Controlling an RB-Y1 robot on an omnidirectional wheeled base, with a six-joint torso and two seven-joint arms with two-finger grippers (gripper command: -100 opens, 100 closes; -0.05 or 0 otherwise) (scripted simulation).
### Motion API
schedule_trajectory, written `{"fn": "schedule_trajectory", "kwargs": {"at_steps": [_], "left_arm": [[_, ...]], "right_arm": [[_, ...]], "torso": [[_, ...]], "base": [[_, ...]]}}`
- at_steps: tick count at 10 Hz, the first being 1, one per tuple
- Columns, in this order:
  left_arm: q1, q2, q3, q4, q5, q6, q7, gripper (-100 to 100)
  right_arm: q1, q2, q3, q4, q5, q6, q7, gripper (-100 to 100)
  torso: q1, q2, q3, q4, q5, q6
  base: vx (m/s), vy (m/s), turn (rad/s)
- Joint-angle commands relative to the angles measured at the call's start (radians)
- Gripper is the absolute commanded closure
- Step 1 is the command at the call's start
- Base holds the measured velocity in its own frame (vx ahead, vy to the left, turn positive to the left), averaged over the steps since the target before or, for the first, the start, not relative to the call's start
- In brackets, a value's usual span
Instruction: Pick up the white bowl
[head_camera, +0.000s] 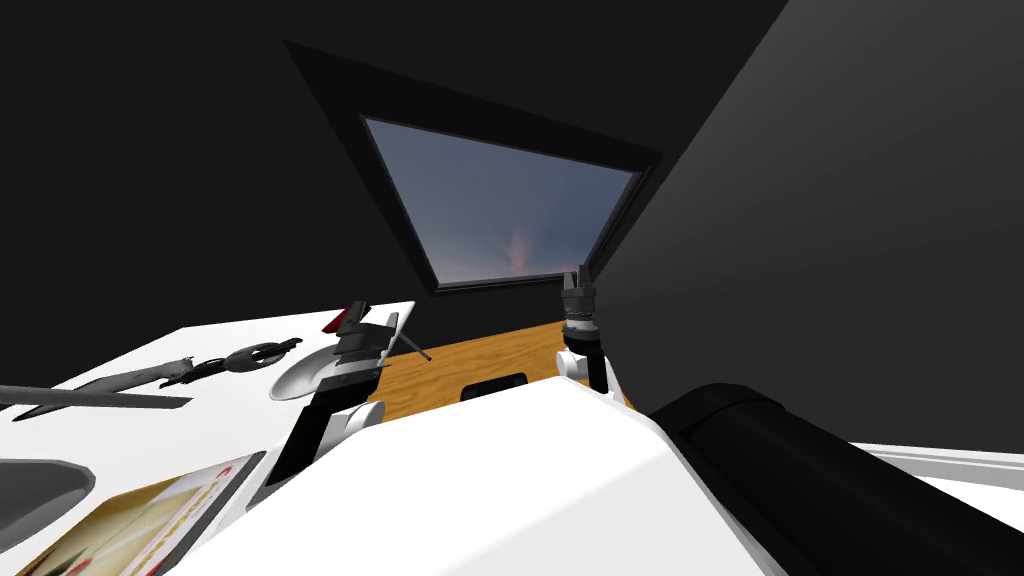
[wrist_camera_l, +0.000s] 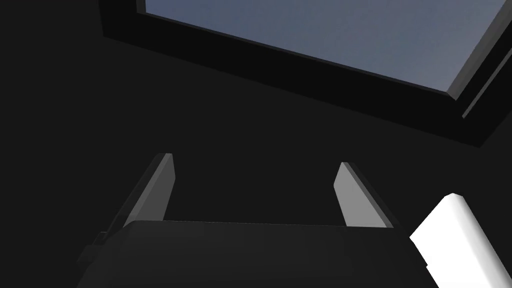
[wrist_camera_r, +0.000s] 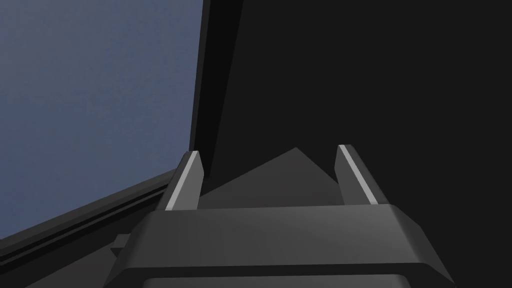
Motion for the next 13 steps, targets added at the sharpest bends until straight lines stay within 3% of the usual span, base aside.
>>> {"fn": "schedule_trajectory", "kwargs": {"at_steps": [1,2,4,9,11,12,13], "left_arm": [[0.004,0.007,0.006,-0.005,0.006,0.049,0.003,-100],[0.005,0.027,0.024,0.004,0.023,0.075,0.011,-100],[0.005,0.027,0.024,0.004,0.023,0.104,0.011,-100],[0.004,0.086,0.082,0.029,0.077,0.257,0.035,-100],[0.004,0.086,0.082,0.029,0.077,0.295,0.035,-100],[0.002,0.105,0.102,0.036,0.097,0.339,0.043,-100],[0.002,0.105,0.102,0.036,0.097,0.366,0.043,-100]], "right_arm": [[0.000,0.000,0.000,0.000,0.000,0.000,0.000,0],[0.000,0.000,0.000,0.000,0.000,0.000,0.000,0],[0.000,0.000,0.000,0.000,0.000,0.000,0.000,0],[0.000,0.000,0.000,0.000,0.000,0.000,0.000,0],[0.000,0.000,0.000,0.000,0.000,0.000,0.000,0],[0.000,0.000,0.000,0.000,0.000,0.000,0.000,0],[0.000,0.000,0.000,0.000,0.000,0.000,0.000,0]], "torso": [[0.000,0.000,0.000,0.000,0.000,0.000],[0.001,0.000,0.000,0.000,0.000,-0.001],[0.001,0.000,0.000,0.000,0.000,0.000],[0.002,0.001,0.001,0.000,0.000,-0.001],[0.002,0.002,0.001,0.000,0.000,-0.001],[0.003,0.002,0.001,0.000,0.001,-0.001],[0.003,0.003,0.001,0.001,0.001,0.000]], "base": [[0.012,-0.049,-0.062],[0.011,-0.060,-0.136],[0.006,-0.034,-0.031],[-0.004,-0.044,-0.113],[-0.014,-0.024,-0.033],[-0.022,-0.022,-0.127],[-0.024,-0.021,-0.084]]}}
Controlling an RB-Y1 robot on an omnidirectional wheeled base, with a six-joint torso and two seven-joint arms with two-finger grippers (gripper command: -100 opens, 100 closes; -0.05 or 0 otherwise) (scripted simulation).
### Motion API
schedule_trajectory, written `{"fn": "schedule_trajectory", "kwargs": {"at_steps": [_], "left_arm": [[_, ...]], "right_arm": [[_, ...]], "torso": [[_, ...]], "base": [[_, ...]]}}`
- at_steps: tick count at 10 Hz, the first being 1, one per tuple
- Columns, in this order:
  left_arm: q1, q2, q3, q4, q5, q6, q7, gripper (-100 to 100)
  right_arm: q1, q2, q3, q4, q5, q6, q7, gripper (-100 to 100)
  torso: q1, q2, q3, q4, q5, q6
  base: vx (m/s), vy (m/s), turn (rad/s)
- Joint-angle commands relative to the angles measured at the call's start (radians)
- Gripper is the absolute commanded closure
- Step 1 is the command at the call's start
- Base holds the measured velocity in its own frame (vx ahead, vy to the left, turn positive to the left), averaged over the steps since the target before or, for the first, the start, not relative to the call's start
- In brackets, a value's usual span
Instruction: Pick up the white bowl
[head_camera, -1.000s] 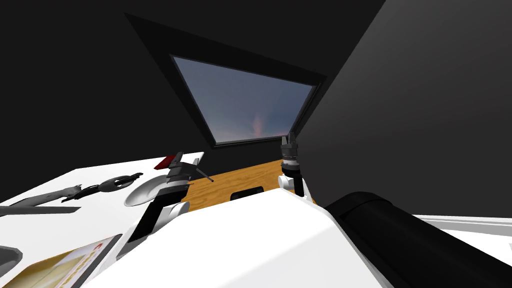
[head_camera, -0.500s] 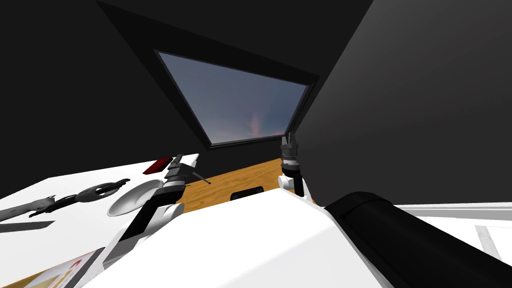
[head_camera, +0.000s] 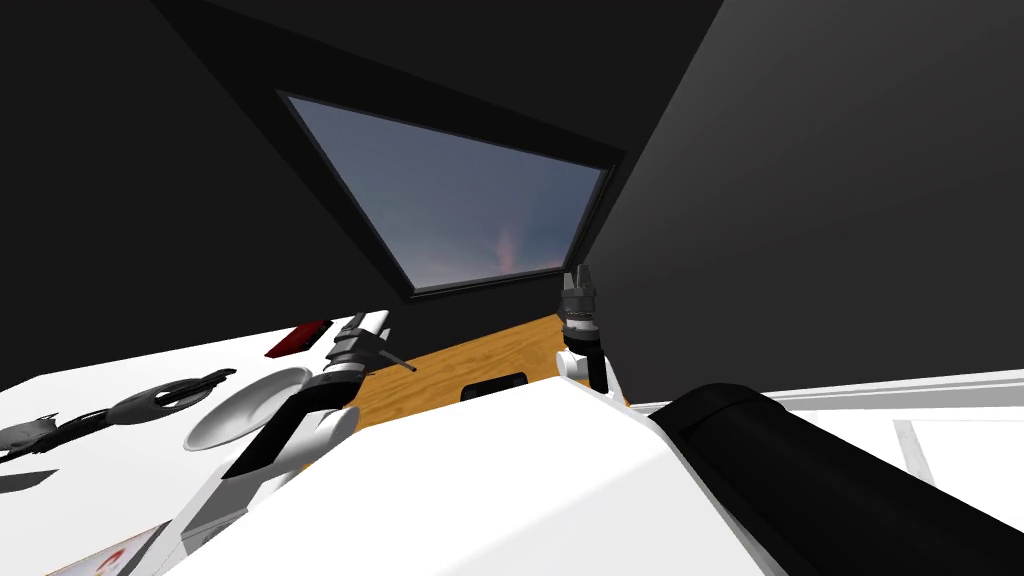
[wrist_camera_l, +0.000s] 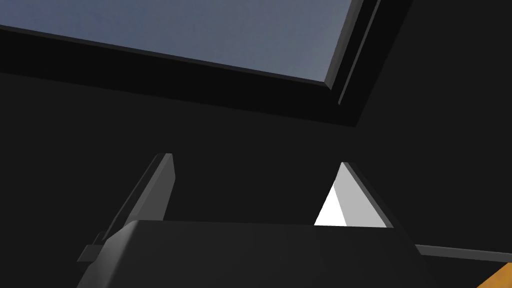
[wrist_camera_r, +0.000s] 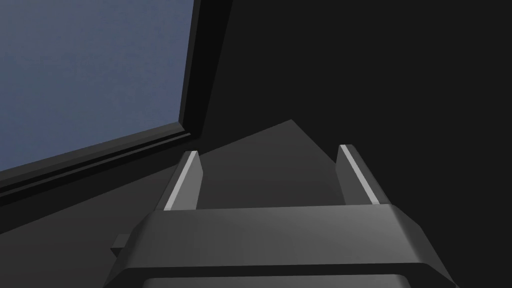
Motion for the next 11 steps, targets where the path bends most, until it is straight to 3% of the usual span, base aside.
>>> {"fn": "schedule_trajectory", "kwargs": {"at_steps": [1,2,5,10,11], "left_arm": [[-0.001,0.024,0.022,0.017,0.023,0.050,0.010,-100],[-0.001,0.024,0.022,0.017,0.023,0.085,0.010,-100],[-0.006,0.058,0.062,0.030,0.062,0.188,0.024,-100],[-0.009,0.074,0.083,0.036,0.080,0.313,0.031,-100],[-0.013,0.088,0.103,0.042,0.098,0.352,0.036,-100]], "right_arm": [[0.000,0.000,0.000,0.000,0.000,0.000,0.000,0],[0.000,0.000,0.000,0.000,0.000,0.000,0.000,0],[0.000,0.000,0.000,0.000,0.000,0.000,0.000,0],[0.000,0.000,0.000,0.000,0.000,0.000,0.000,0],[0.000,0.000,0.000,0.000,0.000,0.000,0.000,0]], "torso": [[0.000,0.000,0.000,0.000,0.000,0.000],[0.000,0.001,0.000,0.000,0.000,0.000],[0.000,0.001,0.001,0.000,0.000,0.000],[0.003,0.002,0.001,0.000,0.001,0.000],[0.003,0.001,0.001,0.000,0.001,0.000]], "base": [[-0.037,-0.022,-0.127],[-0.035,-0.019,-0.061],[-0.046,-0.012,-0.097],[-0.039,0.009,-0.048],[-0.051,0.019,-0.085]]}}
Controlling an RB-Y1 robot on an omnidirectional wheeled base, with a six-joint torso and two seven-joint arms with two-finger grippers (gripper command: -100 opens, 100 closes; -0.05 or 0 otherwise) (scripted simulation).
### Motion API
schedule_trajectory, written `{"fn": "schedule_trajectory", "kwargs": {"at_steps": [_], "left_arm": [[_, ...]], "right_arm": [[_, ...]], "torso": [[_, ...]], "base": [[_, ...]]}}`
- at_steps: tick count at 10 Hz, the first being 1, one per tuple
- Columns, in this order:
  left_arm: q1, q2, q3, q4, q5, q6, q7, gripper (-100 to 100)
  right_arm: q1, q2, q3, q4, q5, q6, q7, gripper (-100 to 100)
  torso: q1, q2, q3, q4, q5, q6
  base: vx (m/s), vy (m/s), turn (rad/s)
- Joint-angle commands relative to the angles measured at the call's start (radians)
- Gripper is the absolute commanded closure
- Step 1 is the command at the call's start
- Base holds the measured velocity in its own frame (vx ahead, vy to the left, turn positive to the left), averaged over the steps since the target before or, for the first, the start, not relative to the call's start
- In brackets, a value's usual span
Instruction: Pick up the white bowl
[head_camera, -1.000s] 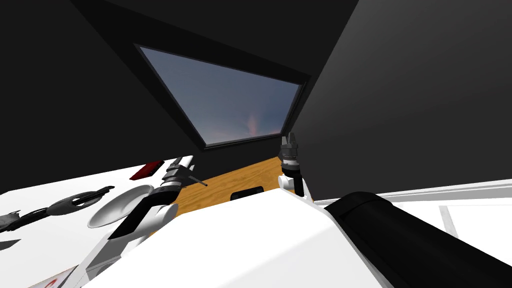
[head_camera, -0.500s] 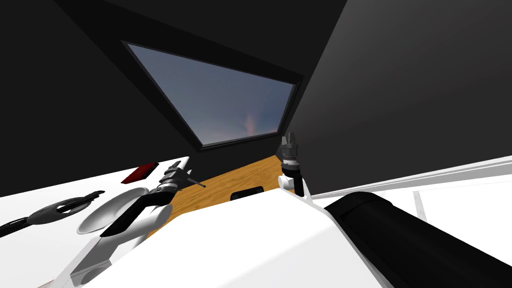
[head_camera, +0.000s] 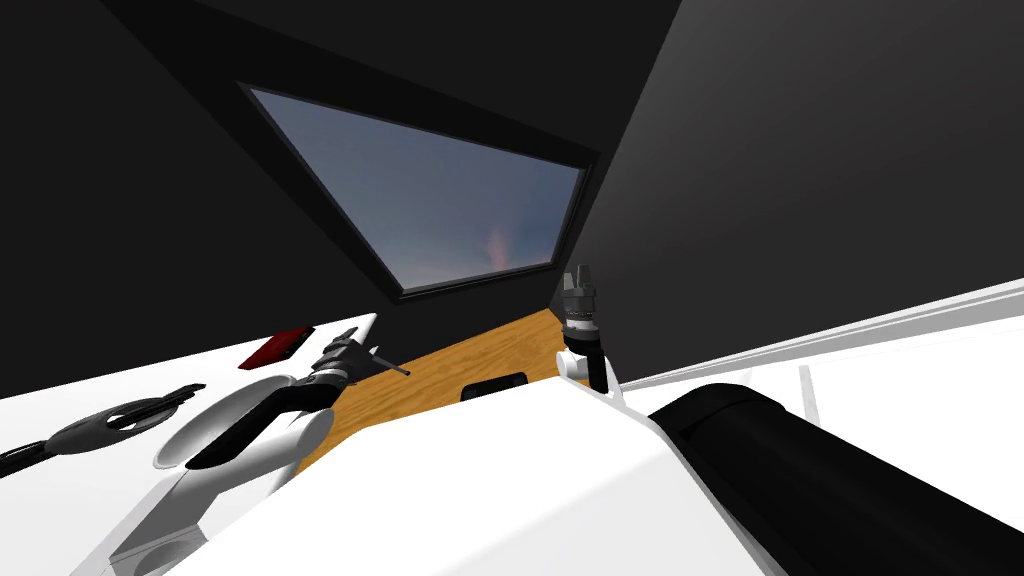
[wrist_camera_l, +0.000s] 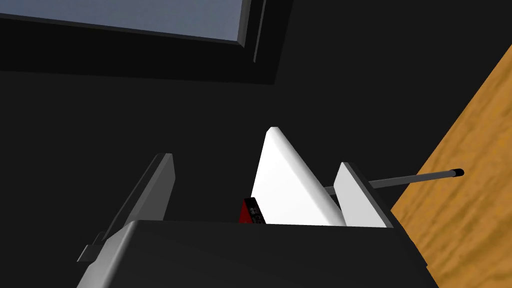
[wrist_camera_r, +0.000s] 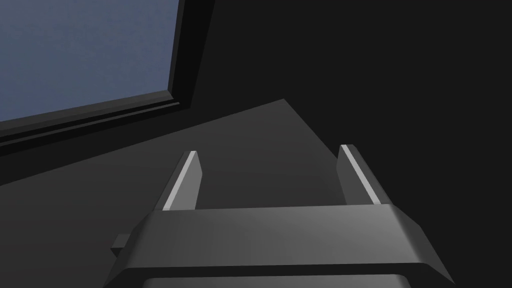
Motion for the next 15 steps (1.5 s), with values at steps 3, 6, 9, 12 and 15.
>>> {"fn": "schedule_trajectory", "kwargs": {"at_steps": [3,6,9,12,15], "left_arm": [[-0.002,0.016,0.029,0.002,0.023,0.093,0.008,-100],[-0.006,0.026,0.048,0.007,0.039,0.176,0.012,-100],[-0.010,0.034,0.065,0.012,0.053,0.269,0.016,-100],[-0.015,0.040,0.082,0.017,0.066,0.342,0.019,-100],[-0.023,0.046,0.110,0.028,0.088,0.434,0.024,-100]], "right_arm": [[0.000,0.000,0.000,0.000,0.000,0.000,0.000,0],[0.000,0.000,0.000,0.000,0.000,0.000,0.000,0],[0.000,0.000,0.000,0.000,0.000,0.000,0.000,0],[0.000,0.000,0.000,0.000,0.000,0.000,0.000,0],[0.000,0.000,0.000,0.000,0.000,0.000,0.000,0]], "torso": [[-0.001,-0.001,-0.001,0.000,0.000,0.000],[0.000,-0.001,0.000,0.000,0.000,-0.001],[0.004,0.001,0.001,0.000,0.001,0.000],[0.003,0.000,0.000,0.000,0.001,0.000],[0.004,-0.001,0.000,0.000,0.001,0.000]], "base": [[-0.045,0.019,-0.053],[-0.045,0.031,-0.043],[-0.065,0.065,-0.050],[-0.044,0.054,-0.033],[-0.044,0.083,-0.048]]}}
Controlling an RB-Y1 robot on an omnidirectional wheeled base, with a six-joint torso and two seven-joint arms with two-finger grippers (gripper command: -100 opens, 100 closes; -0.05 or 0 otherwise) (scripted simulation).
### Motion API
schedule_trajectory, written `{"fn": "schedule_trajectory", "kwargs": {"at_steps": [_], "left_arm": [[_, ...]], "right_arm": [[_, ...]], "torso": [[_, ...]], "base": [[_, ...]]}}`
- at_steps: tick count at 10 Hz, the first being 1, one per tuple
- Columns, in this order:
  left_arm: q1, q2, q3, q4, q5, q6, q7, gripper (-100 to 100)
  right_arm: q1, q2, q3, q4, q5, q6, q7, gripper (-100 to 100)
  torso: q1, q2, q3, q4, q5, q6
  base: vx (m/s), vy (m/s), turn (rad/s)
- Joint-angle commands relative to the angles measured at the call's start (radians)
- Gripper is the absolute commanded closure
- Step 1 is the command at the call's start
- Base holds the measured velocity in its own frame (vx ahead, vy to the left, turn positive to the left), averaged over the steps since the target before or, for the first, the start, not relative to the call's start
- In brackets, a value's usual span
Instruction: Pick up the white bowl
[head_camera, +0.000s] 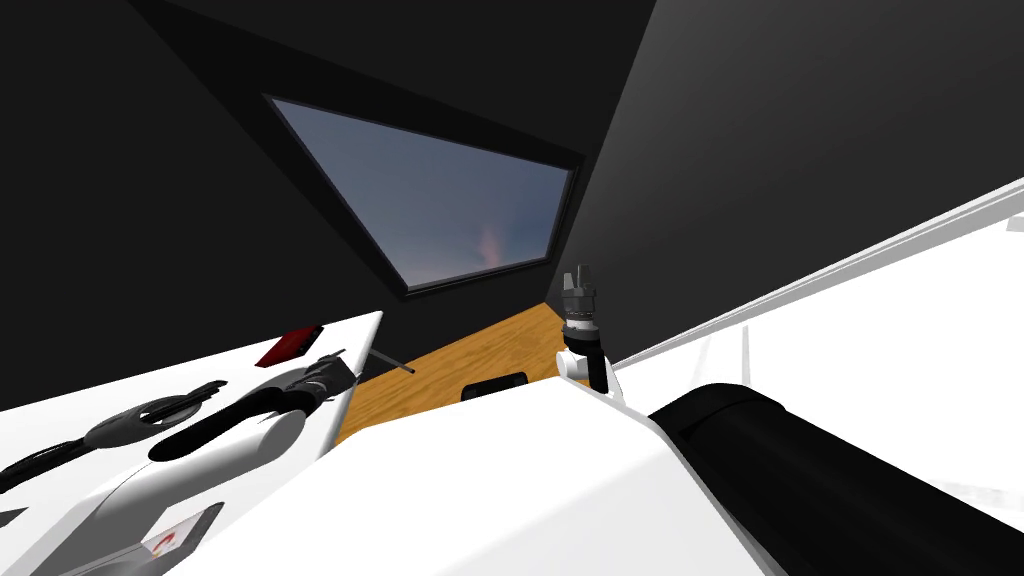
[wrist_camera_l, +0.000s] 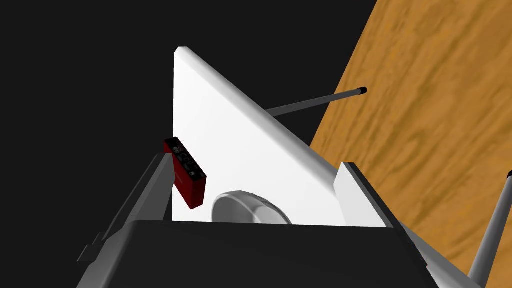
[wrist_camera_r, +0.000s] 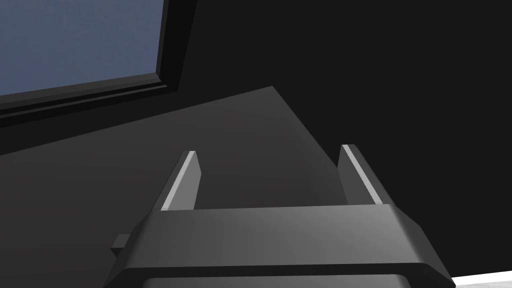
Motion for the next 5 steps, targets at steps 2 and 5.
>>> {"fn": "schedule_trajectory", "kwargs": {"at_steps": [2,5], "left_arm": [[-0.007,-0.001,0.017,0.006,0.009,0.079,0.003,-100],[-0.010,-0.001,0.028,0.011,0.017,0.153,0.004,-100]], "right_arm": [[0.000,0.000,0.000,0.000,0.000,0.000,0.000,0],[0.000,0.000,0.000,0.000,0.000,0.000,0.000,0]], "torso": [[-0.001,0.000,0.000,0.000,0.000,0.000],[-0.001,-0.002,-0.001,0.000,0.000,0.000]], "base": [[-0.050,0.104,-0.041],[-0.034,0.092,-0.027]]}}
